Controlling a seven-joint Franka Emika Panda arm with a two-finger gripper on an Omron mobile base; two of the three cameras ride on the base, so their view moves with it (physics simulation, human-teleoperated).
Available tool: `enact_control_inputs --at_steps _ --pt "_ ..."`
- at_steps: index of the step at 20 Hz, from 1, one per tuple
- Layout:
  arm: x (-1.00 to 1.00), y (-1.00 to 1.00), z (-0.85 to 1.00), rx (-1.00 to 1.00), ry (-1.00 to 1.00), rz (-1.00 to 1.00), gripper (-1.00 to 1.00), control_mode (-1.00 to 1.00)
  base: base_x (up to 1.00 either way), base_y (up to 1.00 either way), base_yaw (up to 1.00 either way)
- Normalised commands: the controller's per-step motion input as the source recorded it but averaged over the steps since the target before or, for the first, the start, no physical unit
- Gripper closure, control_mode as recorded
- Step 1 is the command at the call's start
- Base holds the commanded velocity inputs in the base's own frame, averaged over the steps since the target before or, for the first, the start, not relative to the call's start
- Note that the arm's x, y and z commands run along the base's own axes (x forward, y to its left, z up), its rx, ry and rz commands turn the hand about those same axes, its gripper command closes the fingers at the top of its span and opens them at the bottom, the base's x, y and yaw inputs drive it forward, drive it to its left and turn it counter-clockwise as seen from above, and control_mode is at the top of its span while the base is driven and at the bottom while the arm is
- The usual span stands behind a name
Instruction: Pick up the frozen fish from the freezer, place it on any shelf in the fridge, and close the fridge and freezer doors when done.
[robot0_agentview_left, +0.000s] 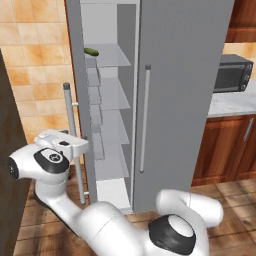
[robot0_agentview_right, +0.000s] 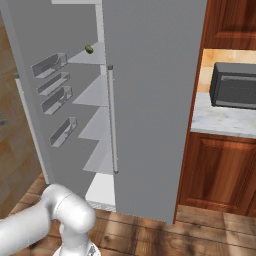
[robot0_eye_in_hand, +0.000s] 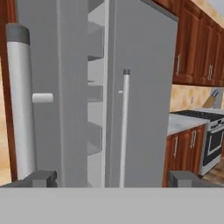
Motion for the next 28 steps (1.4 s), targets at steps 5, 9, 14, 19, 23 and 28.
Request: enact_control_inputs --at_steps 5,9,14,19,23,28 --pt "0.31 0.39 -0.20 0.00 0.01 -0.09 -1.00 -1.00 0.00 0.00 0.00" --pt "0.35 0.22 -0.19 0.00 0.00 -0.10 -1.00 -1.00 0.00 0.00 0.00" --pt "0.46 0.01 -0.18 0.00 0.05 -0.05 -1.00 -1.00 0.00 0.00 0.00" --pt "0.45 0.01 -0.14 0.00 0.00 -0.03 -1.00 -1.00 0.00 0.00 0.00" --pt "0.36 0.01 -0.13 0.00 0.00 -0.04 -1.00 -1.00 0.00 0.00 0.00" --pt "0.24 -0.01 -0.08 0.00 0.00 -0.03 -1.00 -1.00 0.00 0.00 0.00"
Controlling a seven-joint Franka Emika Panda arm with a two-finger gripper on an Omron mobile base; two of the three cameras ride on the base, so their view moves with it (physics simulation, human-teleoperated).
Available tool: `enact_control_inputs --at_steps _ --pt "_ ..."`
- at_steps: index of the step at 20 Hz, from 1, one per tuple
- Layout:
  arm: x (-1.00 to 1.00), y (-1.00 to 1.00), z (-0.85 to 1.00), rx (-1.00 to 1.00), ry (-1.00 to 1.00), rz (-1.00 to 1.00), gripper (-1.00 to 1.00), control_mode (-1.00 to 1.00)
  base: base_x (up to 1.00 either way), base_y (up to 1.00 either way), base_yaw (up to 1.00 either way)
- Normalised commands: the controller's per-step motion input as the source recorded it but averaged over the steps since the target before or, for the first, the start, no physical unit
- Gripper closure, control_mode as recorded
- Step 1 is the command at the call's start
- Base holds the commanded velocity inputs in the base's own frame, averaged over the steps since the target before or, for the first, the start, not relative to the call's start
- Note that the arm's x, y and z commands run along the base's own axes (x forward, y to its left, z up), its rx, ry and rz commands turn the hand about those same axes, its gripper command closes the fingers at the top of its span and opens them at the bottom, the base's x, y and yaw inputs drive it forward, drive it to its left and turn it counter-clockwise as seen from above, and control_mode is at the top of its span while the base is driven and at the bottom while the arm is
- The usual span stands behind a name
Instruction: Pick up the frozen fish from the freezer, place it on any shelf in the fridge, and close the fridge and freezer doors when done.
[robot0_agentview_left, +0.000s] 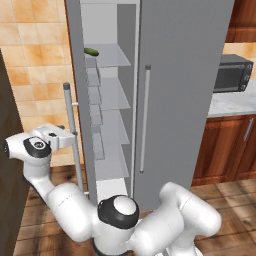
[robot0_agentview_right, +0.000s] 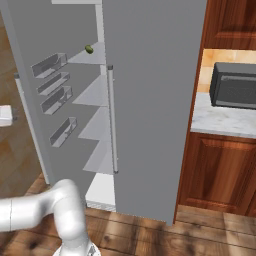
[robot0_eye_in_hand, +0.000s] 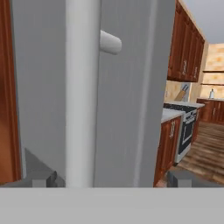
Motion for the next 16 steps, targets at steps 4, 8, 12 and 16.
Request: enact_control_inputs --at_steps 4,8,12,16 --pt "0.15 -0.12 0.00 0.00 0.00 0.00 -1.00 -1.00 0.00 0.00 0.00" --pt "0.02 -0.22 0.00 -0.02 0.00 -0.01 -1.00 -1.00 0.00 0.00 0.00" --pt "0.00 -0.27 0.00 -0.05 0.01 -0.03 -1.00 -1.00 0.00 0.00 0.00" --pt "0.00 -0.40 0.00 -0.06 0.01 -0.05 -1.00 -1.00 0.00 0.00 0.00"
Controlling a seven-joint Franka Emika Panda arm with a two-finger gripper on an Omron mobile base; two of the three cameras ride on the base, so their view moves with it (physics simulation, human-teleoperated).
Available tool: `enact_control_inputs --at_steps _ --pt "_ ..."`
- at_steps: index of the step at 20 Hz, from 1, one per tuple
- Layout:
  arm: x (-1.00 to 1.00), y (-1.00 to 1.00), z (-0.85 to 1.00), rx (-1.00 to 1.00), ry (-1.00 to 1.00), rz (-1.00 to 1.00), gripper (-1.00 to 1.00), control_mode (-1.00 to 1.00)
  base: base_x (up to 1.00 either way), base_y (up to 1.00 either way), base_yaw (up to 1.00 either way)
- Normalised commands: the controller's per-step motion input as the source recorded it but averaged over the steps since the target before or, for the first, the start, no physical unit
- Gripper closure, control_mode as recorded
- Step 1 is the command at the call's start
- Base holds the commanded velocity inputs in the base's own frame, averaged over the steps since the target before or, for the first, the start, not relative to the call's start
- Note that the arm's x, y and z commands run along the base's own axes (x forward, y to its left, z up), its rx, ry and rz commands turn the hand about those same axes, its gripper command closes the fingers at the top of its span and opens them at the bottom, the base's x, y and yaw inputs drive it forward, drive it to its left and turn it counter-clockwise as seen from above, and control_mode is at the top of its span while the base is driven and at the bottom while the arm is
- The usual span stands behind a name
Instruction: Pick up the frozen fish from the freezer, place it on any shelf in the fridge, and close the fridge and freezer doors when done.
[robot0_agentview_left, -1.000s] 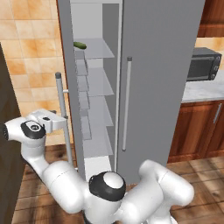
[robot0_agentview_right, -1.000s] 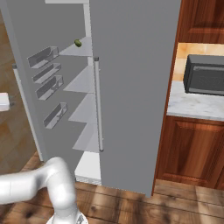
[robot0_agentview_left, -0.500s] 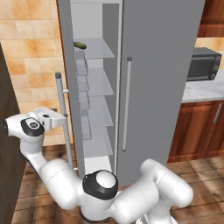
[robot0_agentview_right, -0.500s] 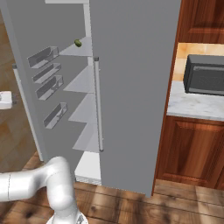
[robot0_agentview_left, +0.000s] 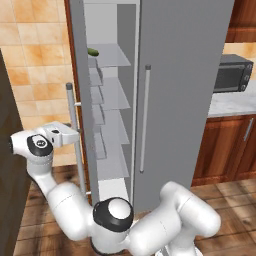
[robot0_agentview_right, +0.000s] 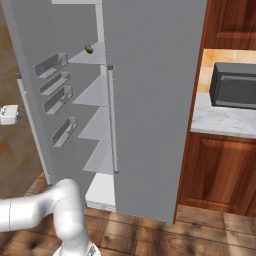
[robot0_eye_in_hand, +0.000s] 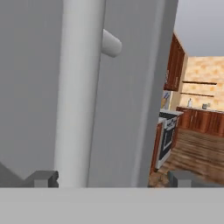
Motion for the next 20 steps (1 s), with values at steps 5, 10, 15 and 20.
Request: enact_control_inputs --at_steps 5,10,15,20 --pt "0.10 -0.36 0.00 -0.06 0.00 -0.05 -1.00 -1.00 0.00 0.00 0.00" --pt "0.27 -0.43 0.00 -0.05 0.00 -0.07 -1.00 -1.00 0.00 0.00 0.00" --pt "0.36 -0.54 0.00 -0.02 0.00 -0.09 -1.00 -1.00 0.00 0.00 0.00" --pt "0.32 -0.58 0.00 -0.01 0.00 -0.07 -1.00 -1.00 0.00 0.00 0.00"
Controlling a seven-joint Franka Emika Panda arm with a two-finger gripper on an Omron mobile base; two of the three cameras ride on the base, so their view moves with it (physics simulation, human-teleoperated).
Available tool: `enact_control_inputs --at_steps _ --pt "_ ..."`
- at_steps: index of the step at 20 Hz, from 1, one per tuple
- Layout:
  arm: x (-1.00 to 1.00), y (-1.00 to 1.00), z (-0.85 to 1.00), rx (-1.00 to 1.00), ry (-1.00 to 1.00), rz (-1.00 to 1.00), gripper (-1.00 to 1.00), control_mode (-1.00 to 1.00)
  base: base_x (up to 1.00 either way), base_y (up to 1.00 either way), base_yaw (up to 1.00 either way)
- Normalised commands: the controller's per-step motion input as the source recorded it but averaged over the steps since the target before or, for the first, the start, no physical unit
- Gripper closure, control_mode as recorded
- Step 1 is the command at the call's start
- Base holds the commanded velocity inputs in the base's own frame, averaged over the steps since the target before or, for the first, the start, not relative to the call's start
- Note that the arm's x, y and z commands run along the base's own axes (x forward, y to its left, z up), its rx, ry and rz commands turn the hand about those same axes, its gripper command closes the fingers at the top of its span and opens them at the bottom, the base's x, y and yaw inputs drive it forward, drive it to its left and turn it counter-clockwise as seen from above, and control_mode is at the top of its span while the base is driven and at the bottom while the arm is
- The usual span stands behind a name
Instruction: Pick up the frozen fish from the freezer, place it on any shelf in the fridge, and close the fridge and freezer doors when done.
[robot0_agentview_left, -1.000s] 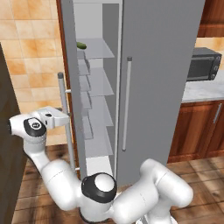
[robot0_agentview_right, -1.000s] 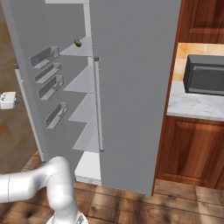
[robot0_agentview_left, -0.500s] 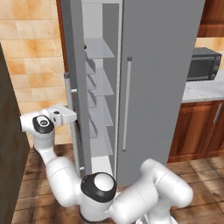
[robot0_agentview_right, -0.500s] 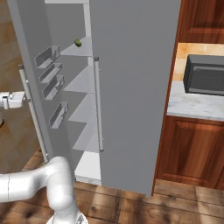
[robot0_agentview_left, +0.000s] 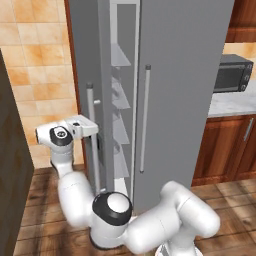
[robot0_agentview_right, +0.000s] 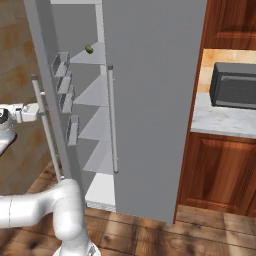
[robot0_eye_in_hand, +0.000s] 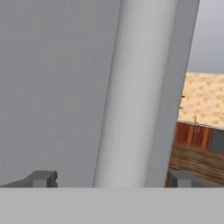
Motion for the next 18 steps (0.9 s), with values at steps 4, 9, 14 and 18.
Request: enact_control_inputs --at_steps 4,9,14,18 --pt "0.40 -0.64 0.00 -0.01 0.00 -0.05 -1.00 -1.00 0.00 0.00 0.00" --pt "0.42 -0.63 0.00 -0.01 0.00 -0.01 -1.00 -1.00 0.00 0.00 0.00" --pt "0.30 -0.59 0.00 0.00 0.00 0.00 -1.00 -1.00 0.00 0.00 0.00" --pt "0.31 -0.67 0.00 0.00 0.00 0.00 -1.00 -1.00 0.00 0.00 0.00"
